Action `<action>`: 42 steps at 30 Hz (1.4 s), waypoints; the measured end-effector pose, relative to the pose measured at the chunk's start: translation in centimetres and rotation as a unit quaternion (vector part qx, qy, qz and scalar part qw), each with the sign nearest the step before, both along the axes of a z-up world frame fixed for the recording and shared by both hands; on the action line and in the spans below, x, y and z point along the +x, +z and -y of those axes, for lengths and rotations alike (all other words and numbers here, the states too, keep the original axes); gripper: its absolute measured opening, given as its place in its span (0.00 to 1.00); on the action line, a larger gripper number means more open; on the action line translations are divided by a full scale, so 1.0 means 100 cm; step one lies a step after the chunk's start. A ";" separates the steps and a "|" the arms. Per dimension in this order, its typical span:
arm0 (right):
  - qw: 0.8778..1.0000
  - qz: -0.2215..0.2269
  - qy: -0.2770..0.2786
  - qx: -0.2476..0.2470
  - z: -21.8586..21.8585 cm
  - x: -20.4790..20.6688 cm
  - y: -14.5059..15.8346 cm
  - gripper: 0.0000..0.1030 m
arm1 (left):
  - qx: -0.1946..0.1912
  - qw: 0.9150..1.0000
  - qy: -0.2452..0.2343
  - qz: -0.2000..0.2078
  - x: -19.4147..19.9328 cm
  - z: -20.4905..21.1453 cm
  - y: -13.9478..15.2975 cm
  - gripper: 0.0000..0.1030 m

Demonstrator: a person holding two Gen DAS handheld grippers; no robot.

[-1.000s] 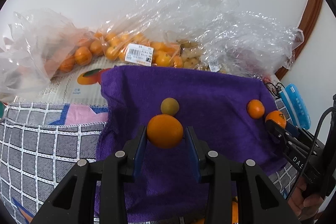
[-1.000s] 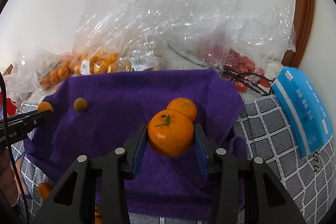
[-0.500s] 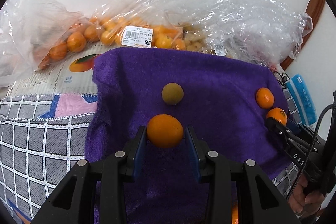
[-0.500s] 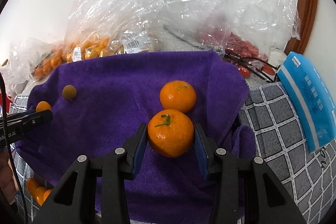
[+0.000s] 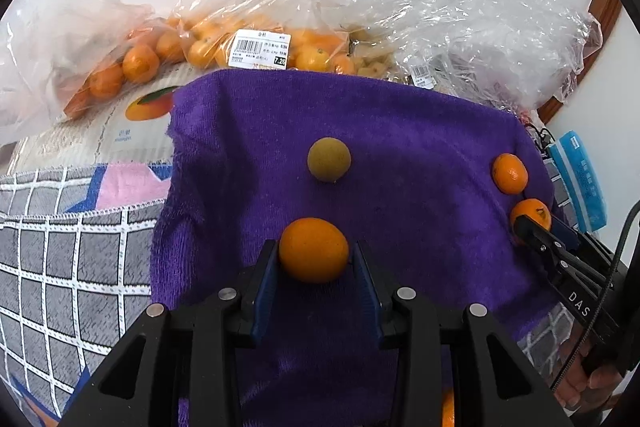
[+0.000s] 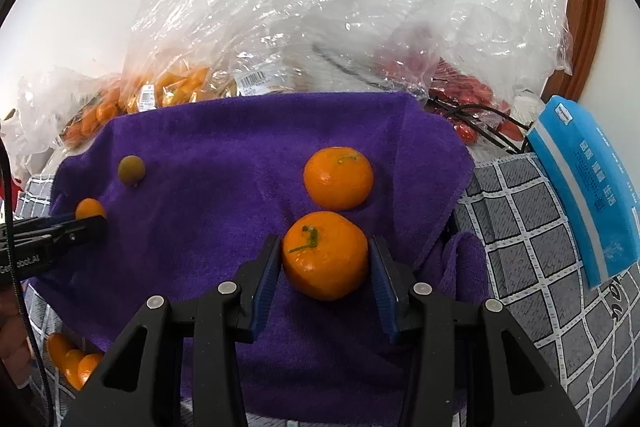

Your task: Organize fruits

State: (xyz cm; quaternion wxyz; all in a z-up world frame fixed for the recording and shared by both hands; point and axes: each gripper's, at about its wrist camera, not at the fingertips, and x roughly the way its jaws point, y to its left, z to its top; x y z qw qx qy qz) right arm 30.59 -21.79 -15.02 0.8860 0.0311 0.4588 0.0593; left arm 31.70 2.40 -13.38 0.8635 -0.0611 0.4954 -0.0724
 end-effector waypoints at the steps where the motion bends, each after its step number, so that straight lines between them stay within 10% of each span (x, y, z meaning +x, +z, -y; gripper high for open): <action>1: 1.000 0.003 0.002 -0.002 -0.002 -0.002 0.004 0.49 | -0.001 1.000 0.000 -0.002 -0.002 -0.001 0.001 0.35; 5: 1.000 0.019 0.012 -0.015 -0.009 -0.013 0.021 0.57 | 0.009 1.000 0.003 0.010 -0.011 -0.002 0.014 0.52; 23: 0.996 0.088 -0.001 -0.025 -0.010 -0.108 0.098 0.66 | 0.005 0.995 0.013 0.103 -0.118 -0.017 0.080 0.53; 42: 0.997 0.076 0.029 0.014 -0.017 -0.163 0.097 0.65 | 0.005 0.992 0.050 0.113 -0.191 -0.038 0.060 0.53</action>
